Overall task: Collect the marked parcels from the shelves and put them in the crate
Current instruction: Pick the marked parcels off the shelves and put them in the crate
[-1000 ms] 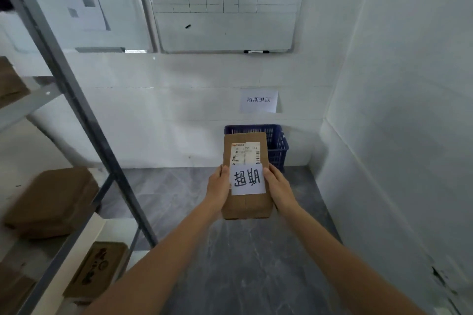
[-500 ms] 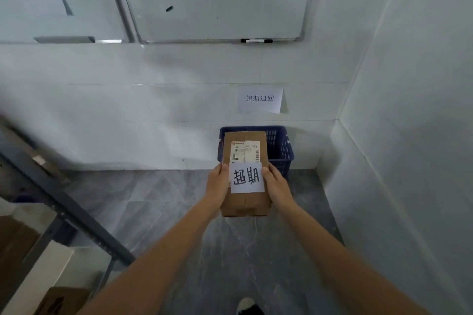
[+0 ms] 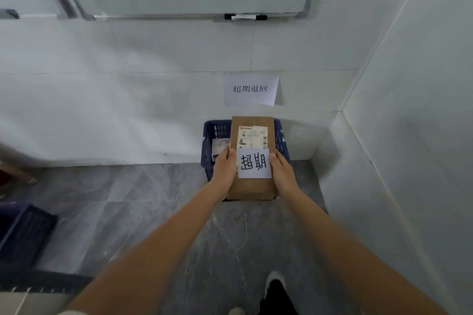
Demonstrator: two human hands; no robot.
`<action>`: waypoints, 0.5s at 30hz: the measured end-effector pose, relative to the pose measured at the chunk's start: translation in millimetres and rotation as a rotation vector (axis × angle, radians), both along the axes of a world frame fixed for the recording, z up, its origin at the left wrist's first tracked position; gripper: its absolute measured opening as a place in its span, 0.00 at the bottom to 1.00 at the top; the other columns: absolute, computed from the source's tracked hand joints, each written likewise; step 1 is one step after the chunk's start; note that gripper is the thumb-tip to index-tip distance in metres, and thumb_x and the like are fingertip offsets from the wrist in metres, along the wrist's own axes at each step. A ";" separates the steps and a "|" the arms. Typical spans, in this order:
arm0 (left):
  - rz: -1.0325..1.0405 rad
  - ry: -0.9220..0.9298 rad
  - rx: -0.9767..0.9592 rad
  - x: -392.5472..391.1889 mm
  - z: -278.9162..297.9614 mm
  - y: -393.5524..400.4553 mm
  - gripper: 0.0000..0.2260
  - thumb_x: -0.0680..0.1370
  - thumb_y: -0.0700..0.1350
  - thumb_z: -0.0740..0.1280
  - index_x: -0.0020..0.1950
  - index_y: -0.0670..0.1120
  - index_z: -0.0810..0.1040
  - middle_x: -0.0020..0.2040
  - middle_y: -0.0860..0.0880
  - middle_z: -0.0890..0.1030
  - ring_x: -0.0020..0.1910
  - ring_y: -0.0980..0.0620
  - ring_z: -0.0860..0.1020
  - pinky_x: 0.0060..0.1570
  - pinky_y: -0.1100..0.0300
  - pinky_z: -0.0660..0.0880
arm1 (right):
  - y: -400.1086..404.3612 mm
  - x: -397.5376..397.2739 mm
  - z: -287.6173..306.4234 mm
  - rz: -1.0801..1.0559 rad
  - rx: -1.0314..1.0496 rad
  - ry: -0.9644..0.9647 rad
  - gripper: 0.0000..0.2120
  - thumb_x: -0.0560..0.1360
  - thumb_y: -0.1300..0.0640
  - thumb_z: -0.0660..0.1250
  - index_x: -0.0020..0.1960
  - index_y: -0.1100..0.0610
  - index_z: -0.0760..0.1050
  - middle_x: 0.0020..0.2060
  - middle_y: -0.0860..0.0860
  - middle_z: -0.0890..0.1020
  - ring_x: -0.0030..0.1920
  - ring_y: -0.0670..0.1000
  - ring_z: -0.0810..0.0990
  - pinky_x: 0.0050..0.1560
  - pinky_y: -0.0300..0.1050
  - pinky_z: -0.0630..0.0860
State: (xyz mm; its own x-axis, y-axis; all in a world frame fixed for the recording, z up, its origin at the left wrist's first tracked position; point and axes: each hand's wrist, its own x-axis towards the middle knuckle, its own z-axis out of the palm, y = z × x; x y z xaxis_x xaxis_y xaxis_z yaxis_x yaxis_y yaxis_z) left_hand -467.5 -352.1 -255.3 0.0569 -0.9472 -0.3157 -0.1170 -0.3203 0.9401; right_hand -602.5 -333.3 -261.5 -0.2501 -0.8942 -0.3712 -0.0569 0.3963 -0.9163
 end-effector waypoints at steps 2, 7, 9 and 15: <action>0.002 0.003 0.022 -13.0 -8.4 -27.6 0.15 0.84 0.47 0.51 0.64 0.45 0.73 0.51 0.47 0.81 0.43 0.55 0.80 0.33 0.69 0.76 | -28.0 -13.3 -8.6 -0.018 0.017 -0.013 0.20 0.83 0.48 0.54 0.72 0.51 0.68 0.52 0.49 0.80 0.49 0.48 0.79 0.44 0.41 0.76; 0.001 0.011 0.091 -49.5 -30.8 -102.4 0.13 0.84 0.47 0.51 0.62 0.45 0.72 0.54 0.46 0.81 0.44 0.55 0.79 0.34 0.67 0.75 | -107.9 -53.1 -32.4 0.001 0.033 -0.038 0.18 0.83 0.50 0.54 0.71 0.51 0.69 0.53 0.50 0.81 0.49 0.48 0.80 0.41 0.38 0.76; 0.005 -0.014 0.106 -65.8 -40.7 -136.5 0.14 0.84 0.47 0.51 0.63 0.45 0.72 0.54 0.47 0.81 0.46 0.53 0.80 0.37 0.65 0.76 | -140.7 -69.3 -44.7 0.003 0.058 -0.035 0.18 0.83 0.50 0.55 0.70 0.51 0.70 0.52 0.49 0.81 0.49 0.47 0.80 0.42 0.38 0.77; 0.046 -0.055 0.166 -105.8 -82.0 -218.8 0.11 0.83 0.46 0.53 0.60 0.49 0.73 0.53 0.46 0.81 0.49 0.47 0.82 0.47 0.53 0.81 | -228.3 -106.8 -89.2 0.029 0.144 -0.039 0.15 0.83 0.53 0.54 0.67 0.52 0.72 0.53 0.51 0.82 0.47 0.47 0.80 0.41 0.39 0.76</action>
State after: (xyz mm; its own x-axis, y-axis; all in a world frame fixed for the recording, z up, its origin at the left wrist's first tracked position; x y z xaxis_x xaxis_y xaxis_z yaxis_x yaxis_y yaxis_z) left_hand -573.2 -570.9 -337.3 0.1205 -0.8785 -0.4622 -0.1486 -0.4764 0.8666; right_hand -709.3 -561.5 -350.7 -0.2080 -0.8374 -0.5054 -0.0358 0.5229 -0.8517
